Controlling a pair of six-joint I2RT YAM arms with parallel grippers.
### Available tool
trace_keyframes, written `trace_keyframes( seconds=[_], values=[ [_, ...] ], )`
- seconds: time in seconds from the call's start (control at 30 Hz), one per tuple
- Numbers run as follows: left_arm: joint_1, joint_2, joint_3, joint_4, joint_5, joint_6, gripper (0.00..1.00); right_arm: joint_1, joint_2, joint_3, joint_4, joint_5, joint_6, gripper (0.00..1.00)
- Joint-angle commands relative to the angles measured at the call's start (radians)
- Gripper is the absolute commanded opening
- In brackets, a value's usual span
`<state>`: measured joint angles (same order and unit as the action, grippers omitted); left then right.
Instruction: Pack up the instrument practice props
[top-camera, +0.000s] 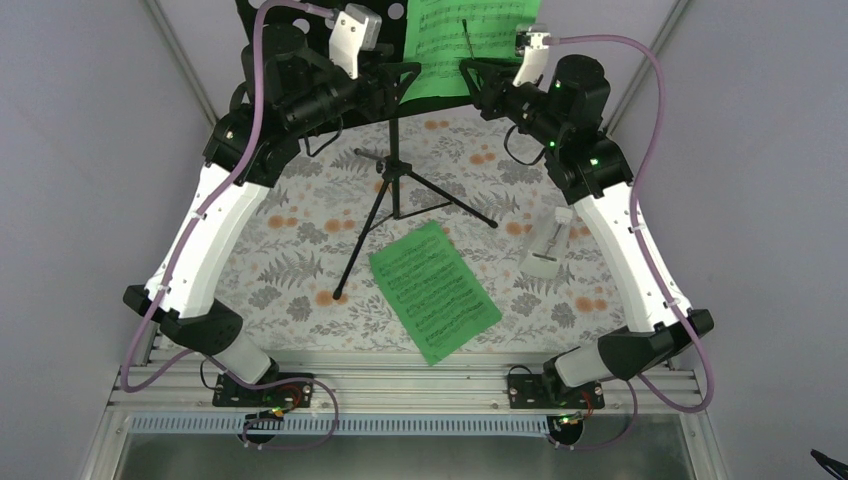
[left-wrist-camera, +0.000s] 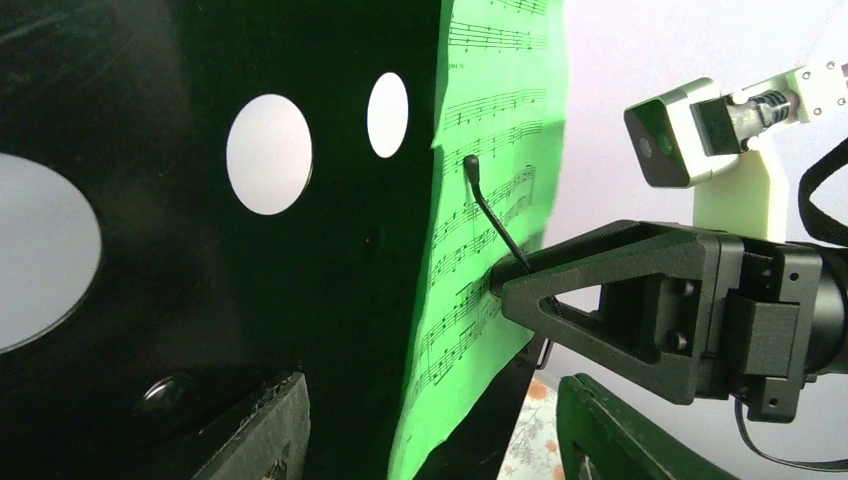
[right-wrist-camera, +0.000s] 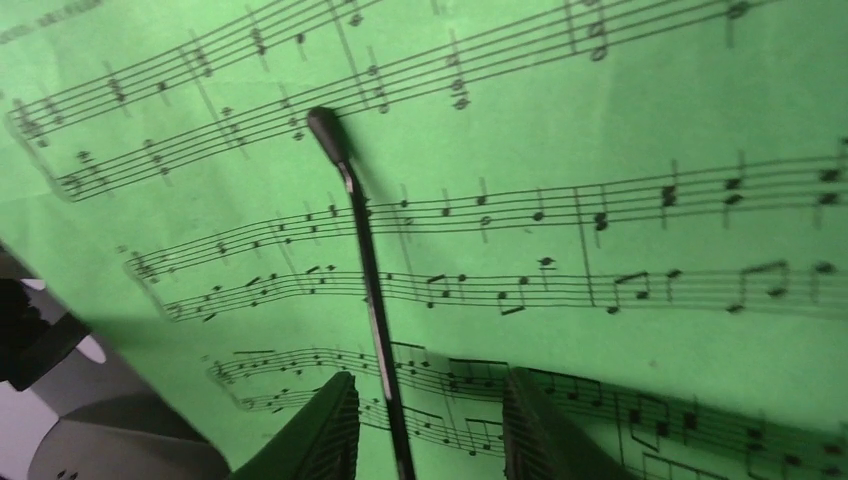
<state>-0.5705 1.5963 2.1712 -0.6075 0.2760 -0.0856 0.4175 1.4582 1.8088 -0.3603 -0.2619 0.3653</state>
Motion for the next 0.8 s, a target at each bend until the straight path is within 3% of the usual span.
trace_keyframes(
  seconds=[0.0, 0.53, 0.67, 0.77],
  values=[
    [0.001, 0.017, 0.008, 0.025, 0.009, 0.004, 0.61, -0.009, 0.006, 0.031, 0.029, -0.063, -0.016, 0.32],
    [0.001, 0.075, 0.023, 0.089, 0.071, -0.012, 0.42, -0.009, 0.013, 0.025, 0.080, -0.120, 0.000, 0.13],
    [0.001, 0.071, 0.007, 0.109, 0.084, -0.008, 0.26, -0.010, 0.013, 0.013, 0.098, -0.136, 0.005, 0.04],
    [0.001, 0.070, 0.002, 0.114, 0.075, -0.008, 0.08, -0.010, 0.011, 0.001, 0.112, -0.142, 0.006, 0.03]
  ],
)
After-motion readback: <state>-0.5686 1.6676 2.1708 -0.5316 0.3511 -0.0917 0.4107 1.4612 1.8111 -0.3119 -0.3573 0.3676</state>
